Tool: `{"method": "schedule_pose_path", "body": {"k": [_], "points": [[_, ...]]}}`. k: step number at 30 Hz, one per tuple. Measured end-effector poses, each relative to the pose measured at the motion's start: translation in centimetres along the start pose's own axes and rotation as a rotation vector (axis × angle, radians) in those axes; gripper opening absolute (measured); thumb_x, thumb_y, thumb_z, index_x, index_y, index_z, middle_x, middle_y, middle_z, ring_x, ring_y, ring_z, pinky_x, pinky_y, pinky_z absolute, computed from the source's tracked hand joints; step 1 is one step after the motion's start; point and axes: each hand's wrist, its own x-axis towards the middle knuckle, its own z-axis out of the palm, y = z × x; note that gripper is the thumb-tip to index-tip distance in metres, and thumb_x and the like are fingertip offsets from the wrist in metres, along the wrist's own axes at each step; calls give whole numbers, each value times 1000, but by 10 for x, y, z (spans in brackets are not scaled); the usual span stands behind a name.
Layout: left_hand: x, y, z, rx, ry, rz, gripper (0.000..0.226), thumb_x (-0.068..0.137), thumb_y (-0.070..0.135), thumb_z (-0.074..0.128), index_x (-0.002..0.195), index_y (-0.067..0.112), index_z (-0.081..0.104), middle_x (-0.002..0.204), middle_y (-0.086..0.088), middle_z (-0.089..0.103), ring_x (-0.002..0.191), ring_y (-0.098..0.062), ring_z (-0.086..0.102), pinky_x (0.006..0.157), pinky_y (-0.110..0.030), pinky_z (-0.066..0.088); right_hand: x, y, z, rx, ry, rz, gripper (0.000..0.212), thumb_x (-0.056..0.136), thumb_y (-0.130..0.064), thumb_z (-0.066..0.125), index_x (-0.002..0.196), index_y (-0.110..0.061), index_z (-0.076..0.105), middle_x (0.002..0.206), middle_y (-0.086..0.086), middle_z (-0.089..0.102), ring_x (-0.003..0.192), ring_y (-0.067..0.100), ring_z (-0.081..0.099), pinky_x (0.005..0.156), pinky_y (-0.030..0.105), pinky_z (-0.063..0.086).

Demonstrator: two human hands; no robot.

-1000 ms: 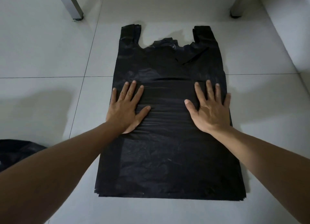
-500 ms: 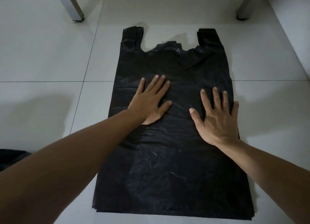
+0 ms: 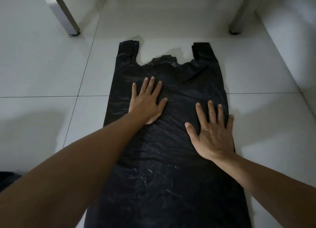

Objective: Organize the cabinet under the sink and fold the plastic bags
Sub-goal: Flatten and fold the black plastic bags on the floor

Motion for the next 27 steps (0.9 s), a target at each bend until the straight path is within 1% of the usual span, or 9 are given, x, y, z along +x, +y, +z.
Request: {"method": "schedule_pose_path", "body": {"k": [2, 4, 7, 9, 12, 15, 19, 24, 27], "points": [[0, -2, 10, 31, -44, -41, 67, 97, 59, 8, 154, 28, -7, 162, 0, -12, 148, -20, -16, 117, -56, -6, 1, -4, -7, 1, -26, 11, 79, 86, -72, 3, 155, -34, -6, 165, 5, -7, 150, 32, -11, 117, 63, -1], [1, -3, 12, 53, -38, -36, 67, 96, 59, 5, 154, 28, -9, 162, 1, -14, 148, -20, -17, 117, -57, -6, 8, -11, -17, 5, 20, -12, 79, 86, -65, 17, 156, -28, 11, 165, 8, 4, 150, 35, -6, 115, 65, 0], [2, 0, 10, 55, -28, -29, 67, 95, 58, 4, 154, 28, -10, 162, 1, -15, 148, -20, -18, 117, -58, -5, 29, -26, -25, 67, 133, -216, 67, 92, -50, 31, 152, -22, 28, 163, 7, 18, 151, 32, 5, 117, 64, 4], [1, 1, 9, 51, -27, -39, 67, 95, 57, 4, 153, 28, -12, 161, 1, -17, 148, -19, -19, 117, -57, -5, 53, -33, -24, 97, 75, -321, 60, 99, -46, 28, 154, -24, 23, 164, 3, 15, 152, 27, 3, 119, 59, 2], [0, 0, 9, 58, -24, -39, 68, 95, 58, 2, 153, 27, -14, 161, 1, -19, 147, -19, -21, 117, -57, -5, 98, -30, -27, 77, 46, -300, 62, 98, -54, 18, 153, -28, 23, 162, 3, 18, 151, 25, 5, 119, 59, 0], [0, 0, 10, 59, -25, -37, 67, 95, 57, 2, 152, 27, -16, 160, 1, -21, 147, -19, -22, 117, -57, -5, 151, -11, -37, 56, 9, -181, 61, 99, -58, 18, 151, -27, 28, 163, 4, 16, 151, 30, 2, 117, 63, -2], [0, -1, 10, 51, -19, -37, 68, 93, 58, -2, 152, 28, -17, 160, 1, -22, 146, -18, -23, 117, -57, -6, 201, 17, -56, 102, -39, 44, 61, 100, -57, 12, 156, -32, 7, 165, 3, 0, 151, 32, -10, 115, 65, -6], [1, -1, 11, 53, -14, -40, 72, 88, 60, -9, 151, 28, -19, 160, 0, -23, 146, -19, -23, 117, -57, -6, 177, 3, -66, 213, 206, 71, 59, 103, -38, 30, 157, -19, 14, 165, 5, 9, 151, 32, 2, 119, 60, 5], [1, -1, 11, 46, -9, -43, 71, 89, 60, -7, 151, 27, -20, 160, 1, -23, 146, -18, -23, 117, -56, -7, 143, -19, -50, 170, 160, -70, 61, 102, -42, 33, 156, -18, 18, 164, 7, 10, 151, 30, 4, 120, 56, 6]]}}
